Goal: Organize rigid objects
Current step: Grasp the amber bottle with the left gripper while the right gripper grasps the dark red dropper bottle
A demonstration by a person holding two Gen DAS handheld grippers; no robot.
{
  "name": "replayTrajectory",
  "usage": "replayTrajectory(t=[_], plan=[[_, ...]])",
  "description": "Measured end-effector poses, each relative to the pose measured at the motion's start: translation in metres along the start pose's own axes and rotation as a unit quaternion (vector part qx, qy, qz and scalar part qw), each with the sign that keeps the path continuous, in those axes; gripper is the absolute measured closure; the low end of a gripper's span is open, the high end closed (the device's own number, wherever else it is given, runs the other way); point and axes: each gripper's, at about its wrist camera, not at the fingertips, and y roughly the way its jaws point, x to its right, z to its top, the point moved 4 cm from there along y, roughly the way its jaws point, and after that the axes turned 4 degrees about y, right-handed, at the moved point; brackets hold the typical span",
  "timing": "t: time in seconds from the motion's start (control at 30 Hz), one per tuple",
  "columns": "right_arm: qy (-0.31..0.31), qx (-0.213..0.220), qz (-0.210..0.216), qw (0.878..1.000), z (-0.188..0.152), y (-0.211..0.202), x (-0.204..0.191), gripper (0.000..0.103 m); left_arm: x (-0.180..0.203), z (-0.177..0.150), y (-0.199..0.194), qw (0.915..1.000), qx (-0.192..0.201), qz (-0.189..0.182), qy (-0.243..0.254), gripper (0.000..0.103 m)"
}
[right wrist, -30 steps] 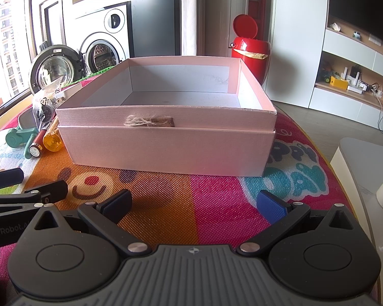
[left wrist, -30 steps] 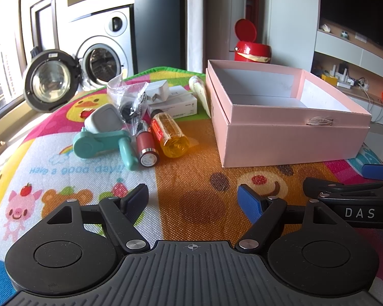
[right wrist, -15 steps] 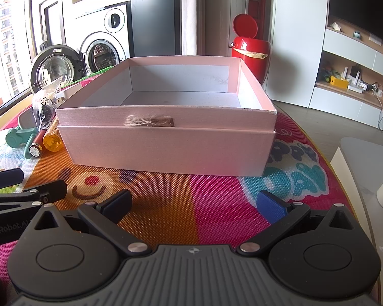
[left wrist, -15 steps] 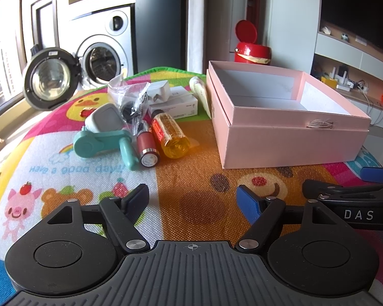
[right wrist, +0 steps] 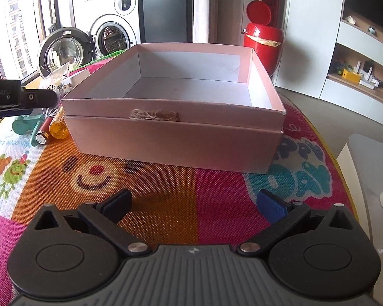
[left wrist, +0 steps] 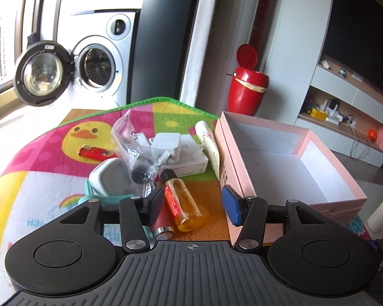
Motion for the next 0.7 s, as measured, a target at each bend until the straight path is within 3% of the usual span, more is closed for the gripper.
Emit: replayTrajectory(t=[0.17, 0.33, 0.47, 0.6, 0.7], plan=[[0.001, 0.002, 0.0, 1.0, -0.001, -0.001, 0.001, 0.0, -0.002, 0.005, 0.04, 0.9983, -0.056, 0.016, -0.005, 0.062], [0.0, 0.002, 0.0, 1.0, -0.001, -0.001, 0.001, 0.0, -0.005, -0.003, 0.05, 0.9979, -0.063, 0.014, 0.003, 0.067], [-0.004, 0.001, 0.006, 1.0, -0.001, -0.002, 0.002, 0.0, -0.009, -0.018, 0.031, 0.9985, -0.051, -0.011, 0.018, 0.071], [-0.015, -0.003, 0.017, 1.0, 0.0, -0.005, 0.002, 0.0, -0.015, -0.048, -0.012, 0.9966, -0.057, -0.043, 0.042, 0.071], [-0.052, -0.004, 0.059, 0.997, 0.001, -0.013, -0.014, 0.011, -0.028, -0.073, -0.05, 0.9949, -0.065, -0.056, 0.055, 0.071]])
